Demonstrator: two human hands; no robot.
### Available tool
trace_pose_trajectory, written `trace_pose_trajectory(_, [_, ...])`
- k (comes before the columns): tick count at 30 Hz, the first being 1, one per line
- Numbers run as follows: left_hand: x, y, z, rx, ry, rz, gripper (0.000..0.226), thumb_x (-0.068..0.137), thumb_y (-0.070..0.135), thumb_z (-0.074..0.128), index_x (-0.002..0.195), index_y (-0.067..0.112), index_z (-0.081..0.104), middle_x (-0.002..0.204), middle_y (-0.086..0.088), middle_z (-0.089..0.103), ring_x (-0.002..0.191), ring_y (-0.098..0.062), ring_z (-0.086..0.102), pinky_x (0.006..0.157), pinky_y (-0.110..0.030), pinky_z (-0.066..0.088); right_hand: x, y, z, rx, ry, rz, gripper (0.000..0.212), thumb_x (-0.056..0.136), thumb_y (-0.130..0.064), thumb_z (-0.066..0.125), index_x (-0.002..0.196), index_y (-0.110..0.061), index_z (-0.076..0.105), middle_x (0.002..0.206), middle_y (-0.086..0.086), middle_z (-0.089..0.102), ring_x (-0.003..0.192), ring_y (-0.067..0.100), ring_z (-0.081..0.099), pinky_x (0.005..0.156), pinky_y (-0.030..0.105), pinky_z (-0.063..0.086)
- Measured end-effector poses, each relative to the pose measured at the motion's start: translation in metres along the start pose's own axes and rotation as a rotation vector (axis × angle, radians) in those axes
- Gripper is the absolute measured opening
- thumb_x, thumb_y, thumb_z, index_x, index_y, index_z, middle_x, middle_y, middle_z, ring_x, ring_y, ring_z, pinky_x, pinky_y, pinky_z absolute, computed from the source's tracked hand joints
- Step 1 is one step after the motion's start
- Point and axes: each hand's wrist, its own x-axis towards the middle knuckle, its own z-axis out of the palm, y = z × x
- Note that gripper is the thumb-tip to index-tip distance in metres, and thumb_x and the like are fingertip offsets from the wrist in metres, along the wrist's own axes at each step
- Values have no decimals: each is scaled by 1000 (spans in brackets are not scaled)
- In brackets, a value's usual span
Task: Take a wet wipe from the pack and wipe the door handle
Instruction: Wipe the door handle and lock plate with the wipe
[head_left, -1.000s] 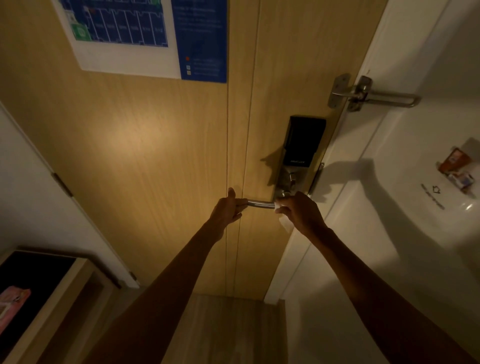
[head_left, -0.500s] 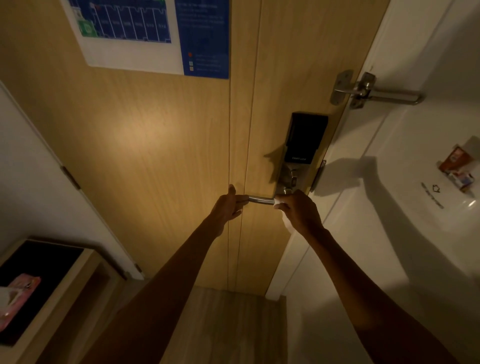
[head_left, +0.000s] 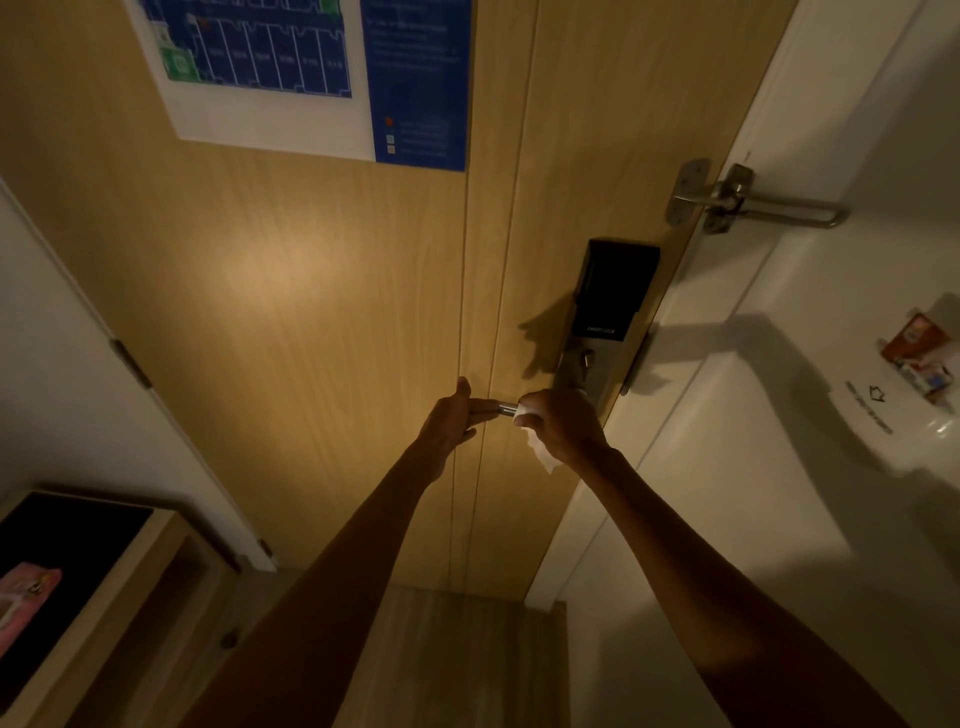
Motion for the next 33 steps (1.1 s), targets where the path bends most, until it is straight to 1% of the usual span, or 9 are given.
trace_pose_trajectory(6, [6, 1, -4, 55, -40, -5, 67, 101, 45, 13, 105, 12, 71, 110, -5, 71, 93, -6, 59, 100, -33, 40, 10, -5, -2, 8, -55, 14, 30, 88, -37, 65, 104, -13, 67, 101, 6, 72, 100, 23, 66, 92, 40, 51])
trace_pose_trajectory(8, [6, 2, -5, 67, -50, -6, 68, 101, 45, 12, 109, 10, 70, 113, -5, 70, 92, -4, 59, 100, -33, 40, 8, -3, 1, 33, -9, 39, 34, 86, -38, 67, 106, -10, 66, 104, 8, 72, 100, 22, 66, 91, 37, 51])
trace_pose_trajectory(12, [6, 3, -8, 50, -80, -28, 70, 101, 46, 11, 113, 7, 69, 117, -7, 69, 103, -10, 58, 105, -36, 38, 11, -4, 8, -8, 13, 6, 25, 89, -32, 64, 101, -10, 70, 99, 6, 74, 96, 19, 68, 84, 24, 44])
trace_pose_trajectory(17, [10, 2, -12, 70, -105, -14, 72, 101, 47, 10, 111, 7, 69, 118, -9, 69, 111, -14, 56, 107, -38, 35, 19, -9, 0, -48, -97, -17, 25, 94, -33, 57, 105, -13, 68, 102, 6, 71, 103, 20, 63, 82, 26, 39])
trace_pose_trajectory(21, [15, 3, -14, 90, -110, 6, 74, 100, 48, 10, 110, 5, 70, 114, -10, 70, 100, -10, 60, 104, -38, 35, 25, -14, -15, -18, -260, 26, 26, 96, -32, 54, 103, -10, 67, 101, 8, 69, 97, 21, 62, 80, 26, 36])
trace_pose_trajectory(23, [17, 3, -14, 105, -109, 14, 75, 100, 48, 9, 108, 6, 71, 112, -9, 71, 104, -12, 60, 103, -37, 36, 27, -16, -17, 2, -286, 29, 26, 96, -31, 55, 100, -9, 67, 97, 10, 70, 93, 21, 64, 79, 26, 39])
trace_pose_trajectory(27, [20, 1, -15, 109, -120, 24, 75, 100, 47, 9, 106, 7, 71, 111, -8, 72, 96, -8, 60, 104, -38, 36, 15, -17, -5, -73, -89, -15, 22, 96, -29, 55, 105, -14, 68, 101, 4, 72, 99, 17, 65, 82, 22, 38])
trace_pose_trajectory(29, [21, 1, -15, 102, -121, 23, 75, 100, 48, 10, 104, 7, 72, 107, -6, 73, 90, -3, 60, 103, -39, 37, 8, -18, 7, -151, 17, -53, 20, 95, -28, 56, 108, -18, 68, 103, 0, 72, 104, 17, 62, 88, 26, 41])
trace_pose_trajectory(33, [27, -2, -15, 90, -128, 20, 74, 100, 48, 11, 103, 6, 71, 91, 4, 72, 88, 1, 61, 102, -37, 37, 9, -15, 10, -182, 22, -59, 19, 94, -27, 58, 108, -19, 67, 103, 0, 71, 105, 18, 61, 89, 31, 46])
